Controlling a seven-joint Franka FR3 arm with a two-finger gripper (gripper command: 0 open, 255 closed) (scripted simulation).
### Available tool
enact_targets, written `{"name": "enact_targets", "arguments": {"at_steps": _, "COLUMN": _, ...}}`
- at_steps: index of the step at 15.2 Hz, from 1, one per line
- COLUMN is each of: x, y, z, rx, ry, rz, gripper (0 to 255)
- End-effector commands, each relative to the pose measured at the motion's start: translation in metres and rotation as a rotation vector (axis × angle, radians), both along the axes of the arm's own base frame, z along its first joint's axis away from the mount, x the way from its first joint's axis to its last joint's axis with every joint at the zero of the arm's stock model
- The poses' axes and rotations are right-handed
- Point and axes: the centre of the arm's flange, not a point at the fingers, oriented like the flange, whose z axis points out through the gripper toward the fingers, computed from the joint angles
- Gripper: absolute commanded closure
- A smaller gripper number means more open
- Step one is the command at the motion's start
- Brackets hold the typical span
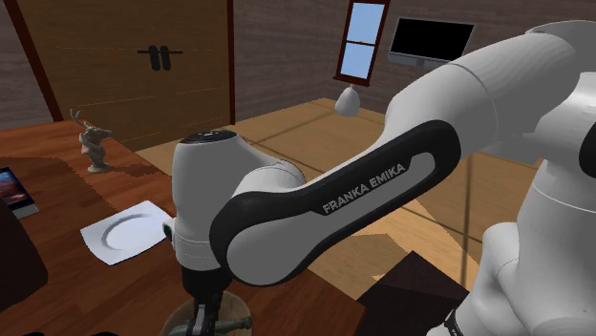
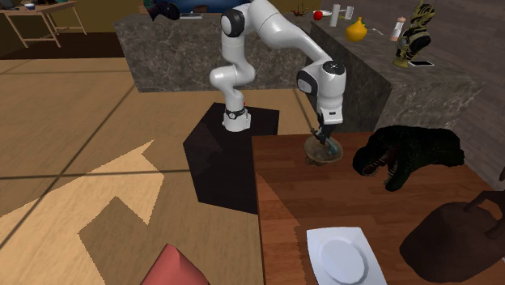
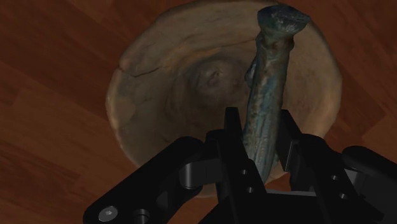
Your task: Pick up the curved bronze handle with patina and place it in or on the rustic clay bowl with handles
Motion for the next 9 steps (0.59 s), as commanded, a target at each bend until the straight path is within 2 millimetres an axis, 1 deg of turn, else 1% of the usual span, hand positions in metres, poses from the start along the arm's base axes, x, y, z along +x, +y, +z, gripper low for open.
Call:
{"name": "enact_targets", "arguments": {"at_steps": 1, "x": 0.0, "y": 0.0, "z": 0.0, "rx": 0.0, "ry": 0.0, "rz": 0.0, "gripper": 0}}
{"name": "enact_targets", "arguments": {"at_steps": 6, "x": 0.0, "y": 0.0, "z": 0.0, "rx": 0.0, "ry": 0.0, "rz": 0.0, "gripper": 0}}
{"name": "enact_targets", "arguments": {"at_steps": 9, "x": 0.006, "y": -0.005, "z": 0.039, "rx": 0.0, "ry": 0.0, "rz": 0.0, "gripper": 0}}
